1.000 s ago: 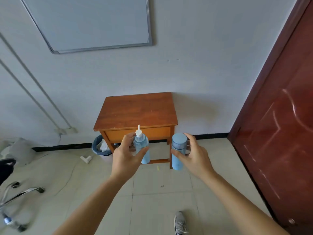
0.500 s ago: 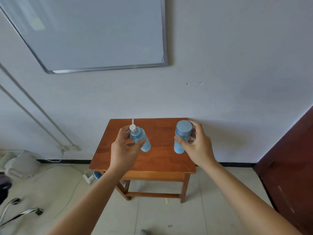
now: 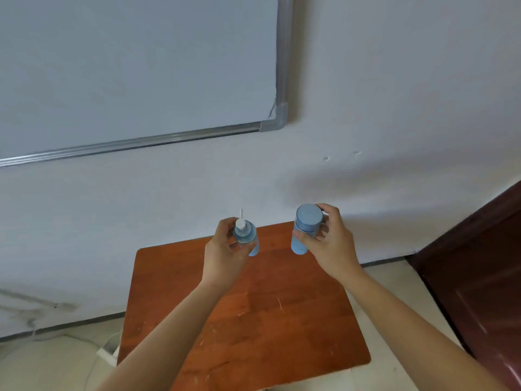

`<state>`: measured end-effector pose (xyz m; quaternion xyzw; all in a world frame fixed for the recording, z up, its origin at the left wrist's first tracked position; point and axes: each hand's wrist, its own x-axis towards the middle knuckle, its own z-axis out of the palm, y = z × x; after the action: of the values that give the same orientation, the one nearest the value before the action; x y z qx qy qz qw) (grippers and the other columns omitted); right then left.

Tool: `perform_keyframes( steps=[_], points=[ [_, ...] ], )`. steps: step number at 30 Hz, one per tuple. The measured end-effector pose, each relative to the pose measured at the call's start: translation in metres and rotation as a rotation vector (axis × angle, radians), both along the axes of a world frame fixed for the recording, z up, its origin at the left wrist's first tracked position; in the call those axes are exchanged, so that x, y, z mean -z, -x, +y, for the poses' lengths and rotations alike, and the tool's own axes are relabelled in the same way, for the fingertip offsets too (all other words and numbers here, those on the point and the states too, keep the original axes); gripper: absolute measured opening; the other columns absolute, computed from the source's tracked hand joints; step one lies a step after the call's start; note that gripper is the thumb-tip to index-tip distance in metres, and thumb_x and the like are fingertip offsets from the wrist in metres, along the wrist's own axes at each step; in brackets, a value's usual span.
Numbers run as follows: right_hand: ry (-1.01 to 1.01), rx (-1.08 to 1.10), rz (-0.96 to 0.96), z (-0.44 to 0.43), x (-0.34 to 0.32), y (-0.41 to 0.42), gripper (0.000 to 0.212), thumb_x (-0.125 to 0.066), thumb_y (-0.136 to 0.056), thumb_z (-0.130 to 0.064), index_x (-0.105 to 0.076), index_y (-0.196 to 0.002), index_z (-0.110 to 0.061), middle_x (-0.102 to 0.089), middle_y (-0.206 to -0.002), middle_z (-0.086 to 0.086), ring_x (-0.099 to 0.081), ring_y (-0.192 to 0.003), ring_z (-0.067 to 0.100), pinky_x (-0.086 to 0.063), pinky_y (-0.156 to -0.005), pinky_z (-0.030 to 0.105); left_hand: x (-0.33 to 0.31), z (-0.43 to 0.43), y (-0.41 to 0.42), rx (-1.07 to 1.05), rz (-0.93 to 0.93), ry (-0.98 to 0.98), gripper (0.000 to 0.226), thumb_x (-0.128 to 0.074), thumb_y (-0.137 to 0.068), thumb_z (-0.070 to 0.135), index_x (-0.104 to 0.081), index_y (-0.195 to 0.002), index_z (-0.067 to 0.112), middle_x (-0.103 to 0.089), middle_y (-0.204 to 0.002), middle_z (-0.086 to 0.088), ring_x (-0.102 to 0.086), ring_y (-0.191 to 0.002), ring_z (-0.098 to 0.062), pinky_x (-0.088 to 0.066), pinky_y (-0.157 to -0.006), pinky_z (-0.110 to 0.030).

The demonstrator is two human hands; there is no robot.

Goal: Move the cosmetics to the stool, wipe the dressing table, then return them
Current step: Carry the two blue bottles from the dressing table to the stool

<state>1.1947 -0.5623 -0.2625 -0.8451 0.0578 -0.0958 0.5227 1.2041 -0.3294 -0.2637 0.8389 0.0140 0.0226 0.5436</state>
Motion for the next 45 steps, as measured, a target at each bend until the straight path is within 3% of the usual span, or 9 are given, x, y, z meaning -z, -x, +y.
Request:
perform_keyframes(
  steps=[8, 14, 19, 21, 24, 28, 33, 40, 45],
  points=[
    [-0.087, 0.095, 0.096, 0.016, 0.062, -0.070, 0.066, -0.084, -0.077, -0.035, -0.035, -0.120, -0.046, -0.057, -0.126, -0.012, -0.061, -0.115, 0.011, -0.055, -0.092, 0.026, 0.067, -0.018, -0.070, 0.025, 0.115, 0.042, 0.045, -0.079, -0.080, 0.021, -0.052, -0.113, 0.034, -0.063, -0.108, 0.022, -0.057, -0.101, 0.012, -0.045, -0.075, -0.002],
    [-0.135, 0.082, 0.153, 0.018, 0.089, -0.092, 0.065, -0.084, -0.077, -0.024, -0.040, -0.125, -0.028, -0.057, -0.127, -0.002, -0.060, -0.115, 0.011, -0.052, -0.090, 0.020, 0.097, -0.033, -0.090, 0.019, 0.167, 0.034, 0.044, -0.078, -0.081, 0.019, -0.052, -0.112, 0.037, -0.061, -0.110, 0.020, -0.057, -0.106, 0.008, -0.048, -0.078, -0.007],
    [-0.084, -0.024, 0.191, 0.018, 0.102, -0.100, 0.063, -0.083, -0.079, -0.021, -0.043, -0.127, -0.023, -0.053, -0.117, -0.025, -0.058, -0.113, 0.001, -0.050, -0.092, 0.013, 0.108, -0.040, -0.101, 0.016, 0.136, -0.047, 0.047, -0.077, -0.083, 0.020, -0.053, -0.118, 0.039, -0.051, -0.116, 0.015, -0.051, -0.106, 0.016, -0.044, -0.081, -0.001],
    [-0.066, -0.060, 0.197, 0.018, 0.107, -0.102, 0.064, -0.082, -0.080, -0.020, -0.043, -0.130, -0.021, -0.057, -0.122, -0.016, -0.057, -0.118, 0.005, -0.051, -0.096, 0.019, 0.111, -0.040, -0.103, 0.024, 0.127, -0.082, 0.048, -0.076, -0.083, 0.020, -0.055, -0.124, 0.034, -0.051, -0.117, 0.013, -0.050, -0.106, 0.017, -0.043, -0.082, 0.000],
    [-0.052, -0.077, 0.193, 0.019, 0.110, -0.102, 0.066, -0.082, -0.080, -0.022, -0.044, -0.134, -0.020, -0.059, -0.128, -0.008, -0.056, -0.121, 0.005, -0.050, -0.098, 0.020, 0.113, -0.040, -0.103, 0.052, 0.114, -0.144, 0.051, -0.074, -0.086, 0.022, -0.053, -0.131, 0.031, -0.054, -0.121, 0.012, -0.056, -0.107, 0.004, -0.047, -0.086, -0.008],
    [0.045, -0.102, 0.218, 0.016, 0.100, -0.097, 0.073, -0.078, -0.084, -0.027, -0.036, -0.145, -0.024, -0.050, -0.135, -0.015, -0.040, -0.119, -0.013, -0.035, -0.090, -0.003, 0.101, -0.035, -0.096, 0.092, 0.128, -0.260, 0.061, -0.071, -0.088, 0.024, -0.044, -0.142, 0.029, -0.053, -0.134, 0.007, -0.054, -0.116, -0.009, -0.050, -0.094, -0.028],
    [0.210, -0.090, 0.061, -0.005, 0.046, -0.090, 0.056, -0.049, -0.101, -0.035, -0.026, -0.152, -0.027, -0.031, -0.157, -0.011, -0.029, -0.143, 0.004, -0.033, -0.116, 0.032, 0.040, -0.028, -0.080, 0.072, -0.092, -0.433, 0.050, -0.060, -0.095, 0.033, -0.046, -0.142, 0.022, -0.048, -0.145, 0.004, -0.048, -0.130, -0.016, -0.047, -0.100, -0.034],
    [0.610, 0.149, -0.274, -0.027, -0.037, -0.037, 0.059, -0.037, -0.104, -0.046, -0.023, -0.156, -0.022, -0.010, -0.166, 0.004, -0.011, -0.153, 0.019, -0.020, -0.121, 0.042, -0.046, -0.025, -0.053, 0.116, -0.522, -0.557, 0.048, -0.037, -0.103, 0.040, -0.046, -0.145, 0.018, -0.033, -0.157, -0.006, -0.021, -0.149, -0.025, -0.021, -0.118, -0.053],
    [0.773, 0.394, -0.200, -0.054, -0.047, 0.047, 0.067, -0.035, -0.102, -0.051, -0.017, -0.158, -0.018, -0.003, -0.166, 0.007, -0.004, -0.153, 0.025, -0.013, -0.122, 0.053, -0.061, -0.065, -0.031, 0.273, -0.586, -0.516, 0.059, -0.024, -0.103, 0.053, -0.031, -0.152, 0.021, -0.015, -0.163, -0.006, -0.005, -0.151, -0.024, -0.010, -0.120, -0.054]
  ],
)
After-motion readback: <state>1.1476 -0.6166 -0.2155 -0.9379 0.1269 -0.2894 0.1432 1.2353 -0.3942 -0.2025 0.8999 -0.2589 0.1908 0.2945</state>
